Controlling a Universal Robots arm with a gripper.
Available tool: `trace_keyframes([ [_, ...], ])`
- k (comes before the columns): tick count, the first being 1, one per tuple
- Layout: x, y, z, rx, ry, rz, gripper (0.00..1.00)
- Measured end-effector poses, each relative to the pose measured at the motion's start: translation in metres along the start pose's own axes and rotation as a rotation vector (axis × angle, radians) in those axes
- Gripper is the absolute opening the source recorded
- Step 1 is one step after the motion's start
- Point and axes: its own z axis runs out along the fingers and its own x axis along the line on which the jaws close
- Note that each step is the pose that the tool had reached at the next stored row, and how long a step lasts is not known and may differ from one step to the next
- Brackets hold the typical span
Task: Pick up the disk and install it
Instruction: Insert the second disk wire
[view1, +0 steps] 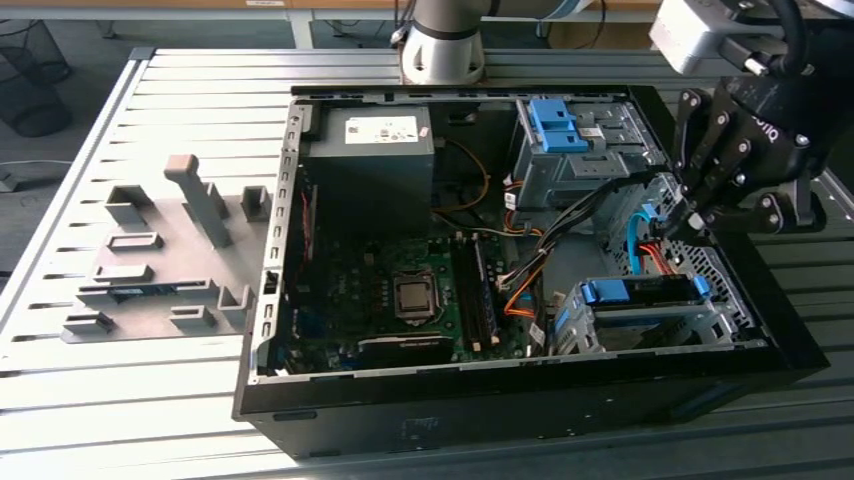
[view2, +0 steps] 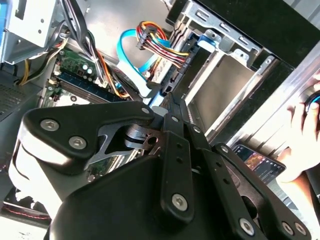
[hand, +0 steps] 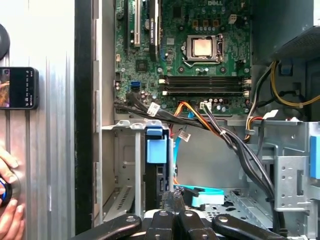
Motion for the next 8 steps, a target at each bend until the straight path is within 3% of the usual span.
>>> trace_keyframes([
  [8,-0.0165,0.0010,-0.0002,-0.0001,0.0001,0.000,0.11],
])
